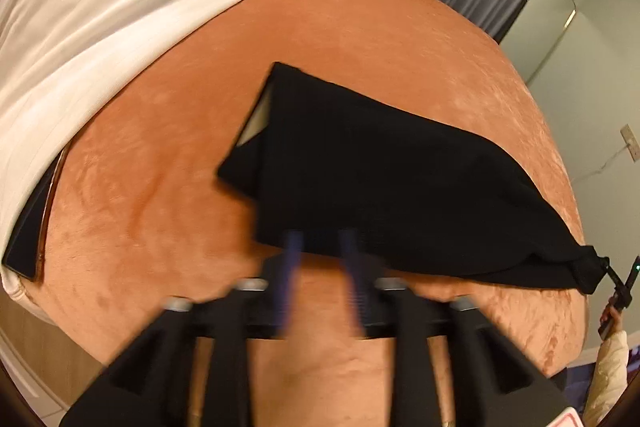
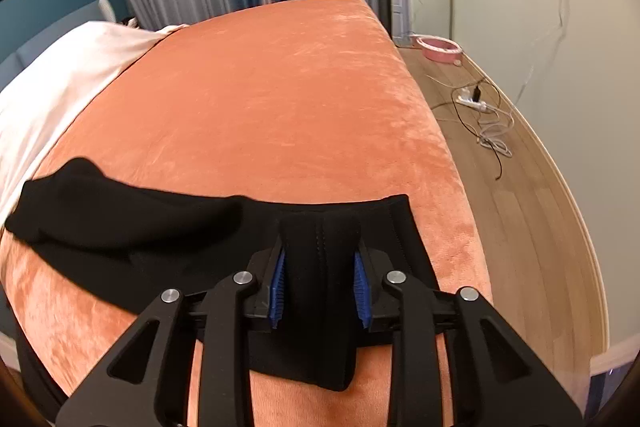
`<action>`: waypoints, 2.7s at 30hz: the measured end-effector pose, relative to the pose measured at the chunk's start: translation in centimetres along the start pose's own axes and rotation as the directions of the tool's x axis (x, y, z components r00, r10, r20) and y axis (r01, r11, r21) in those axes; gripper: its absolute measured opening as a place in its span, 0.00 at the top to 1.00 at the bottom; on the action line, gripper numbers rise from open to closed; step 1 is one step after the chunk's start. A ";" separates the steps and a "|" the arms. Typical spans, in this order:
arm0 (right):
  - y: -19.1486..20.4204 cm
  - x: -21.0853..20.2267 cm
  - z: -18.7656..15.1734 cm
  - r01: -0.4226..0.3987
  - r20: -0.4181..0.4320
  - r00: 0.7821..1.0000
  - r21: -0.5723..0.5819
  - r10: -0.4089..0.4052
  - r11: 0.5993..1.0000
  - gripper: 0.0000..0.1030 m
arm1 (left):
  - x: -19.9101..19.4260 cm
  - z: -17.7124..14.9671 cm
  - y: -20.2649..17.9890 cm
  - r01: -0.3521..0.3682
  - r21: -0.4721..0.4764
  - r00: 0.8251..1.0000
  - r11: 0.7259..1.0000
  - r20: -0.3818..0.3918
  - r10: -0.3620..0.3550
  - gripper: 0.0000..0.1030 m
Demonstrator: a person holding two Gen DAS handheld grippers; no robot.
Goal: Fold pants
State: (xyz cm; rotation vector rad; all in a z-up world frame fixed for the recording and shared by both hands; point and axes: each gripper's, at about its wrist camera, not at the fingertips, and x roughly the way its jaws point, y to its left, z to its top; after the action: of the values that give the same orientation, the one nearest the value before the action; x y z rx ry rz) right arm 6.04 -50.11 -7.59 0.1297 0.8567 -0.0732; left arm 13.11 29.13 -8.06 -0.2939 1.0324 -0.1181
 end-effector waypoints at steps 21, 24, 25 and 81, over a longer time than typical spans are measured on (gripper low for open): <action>-7.3 -8.0 -9.1 0.225 0.156 0.963 -0.006 -0.221 0.974 0.10 | 4.1 -0.9 -7.7 -0.308 -0.011 0.950 0.951 -0.060 0.307 0.28; -9.2 -8.8 -6.3 0.033 0.170 0.983 0.188 -0.066 0.982 0.10 | 1.7 0.1 -12.7 -0.239 0.041 0.971 0.970 0.032 0.237 0.25; -9.3 -8.4 -5.7 -0.006 0.163 0.986 0.207 -0.028 0.978 0.10 | 1.5 0.4 -14.7 -0.212 0.067 0.977 0.975 0.051 0.209 0.25; 37.6 13.4 -4.5 -0.529 -0.114 0.805 0.306 0.582 0.792 0.54 | 6.3 -0.4 4.5 0.177 -0.393 0.982 0.903 0.014 -0.186 0.88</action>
State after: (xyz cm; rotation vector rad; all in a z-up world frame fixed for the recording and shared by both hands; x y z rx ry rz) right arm 15.83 -12.41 -17.49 0.6480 0.9810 0.3986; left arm 15.75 31.92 -14.82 -0.7582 1.0476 -0.0816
